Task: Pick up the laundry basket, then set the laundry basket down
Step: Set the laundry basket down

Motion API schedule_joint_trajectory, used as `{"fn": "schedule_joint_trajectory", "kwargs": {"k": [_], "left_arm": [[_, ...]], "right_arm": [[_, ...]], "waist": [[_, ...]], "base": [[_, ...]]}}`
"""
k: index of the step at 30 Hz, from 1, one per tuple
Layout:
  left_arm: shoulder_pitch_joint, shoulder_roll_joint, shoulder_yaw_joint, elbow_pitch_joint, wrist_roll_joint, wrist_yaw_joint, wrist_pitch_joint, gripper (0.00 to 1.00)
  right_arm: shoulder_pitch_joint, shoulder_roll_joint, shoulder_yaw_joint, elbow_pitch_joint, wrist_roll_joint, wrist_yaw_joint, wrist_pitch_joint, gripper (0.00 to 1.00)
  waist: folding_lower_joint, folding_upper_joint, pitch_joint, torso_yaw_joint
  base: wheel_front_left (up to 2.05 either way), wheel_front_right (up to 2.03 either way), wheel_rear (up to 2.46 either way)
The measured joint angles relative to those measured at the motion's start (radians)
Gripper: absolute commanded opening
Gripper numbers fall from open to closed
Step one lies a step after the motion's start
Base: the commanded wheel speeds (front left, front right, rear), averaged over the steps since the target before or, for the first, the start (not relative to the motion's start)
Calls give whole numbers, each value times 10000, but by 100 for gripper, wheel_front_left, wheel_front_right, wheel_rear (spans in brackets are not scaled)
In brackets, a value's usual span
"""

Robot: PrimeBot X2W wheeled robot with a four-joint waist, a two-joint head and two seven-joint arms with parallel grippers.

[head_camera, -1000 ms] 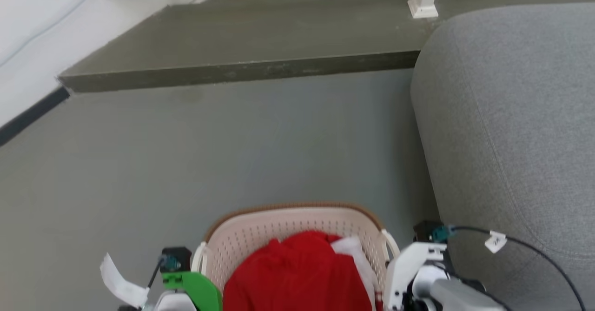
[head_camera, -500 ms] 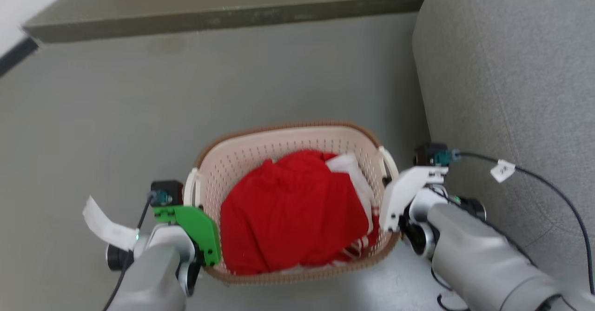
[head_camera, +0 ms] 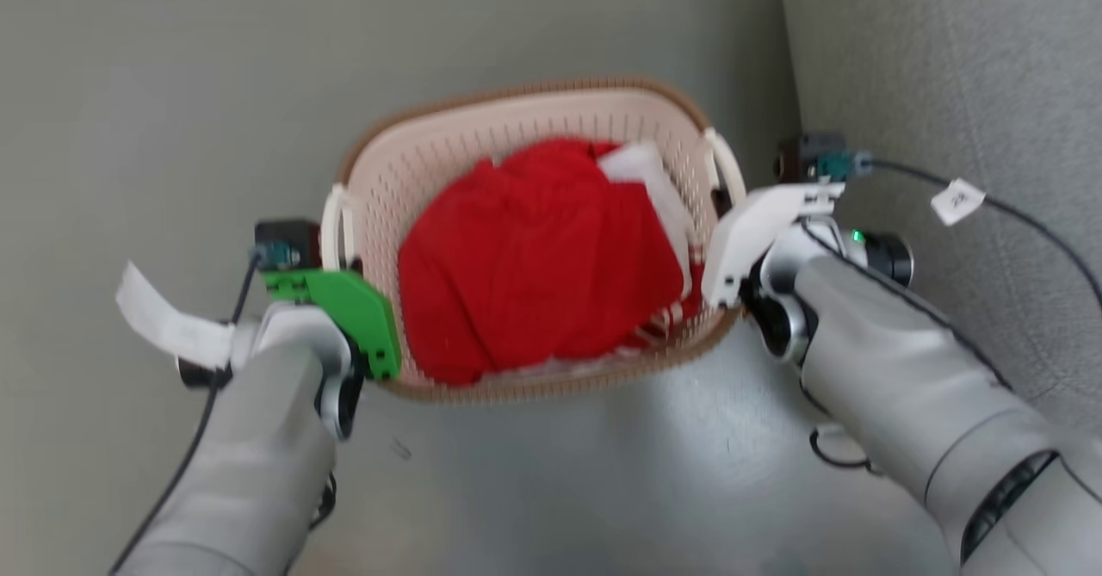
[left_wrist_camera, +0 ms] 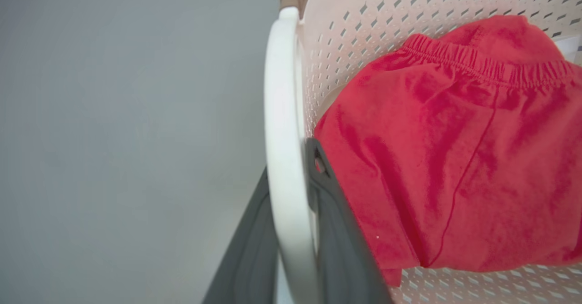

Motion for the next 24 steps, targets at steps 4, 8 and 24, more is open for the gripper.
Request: {"fn": "schedule_joint_trajectory", "kwargs": {"k": [4, 8, 24], "left_arm": [[-497, 21, 21, -33, 148, 46, -35, 0], [-949, 36, 36, -48, 236, 52, -119, 0], [-2740, 94, 63, -130, 514, 132, -176, 0]], "right_arm": [[-477, -8, -96, 48, -8, 0, -165, 0], [-955, -12, -186, 104, -19, 0, -240, 0], [-2719, -63, -341, 374, -184, 0, -552, 0]], "waist": [[0, 0, 519, -30], [1, 0, 1044, -47], [1, 0, 3014, 36]], "base": [[0, 0, 0], [0, 0, 0], [0, 0, 0]]}}
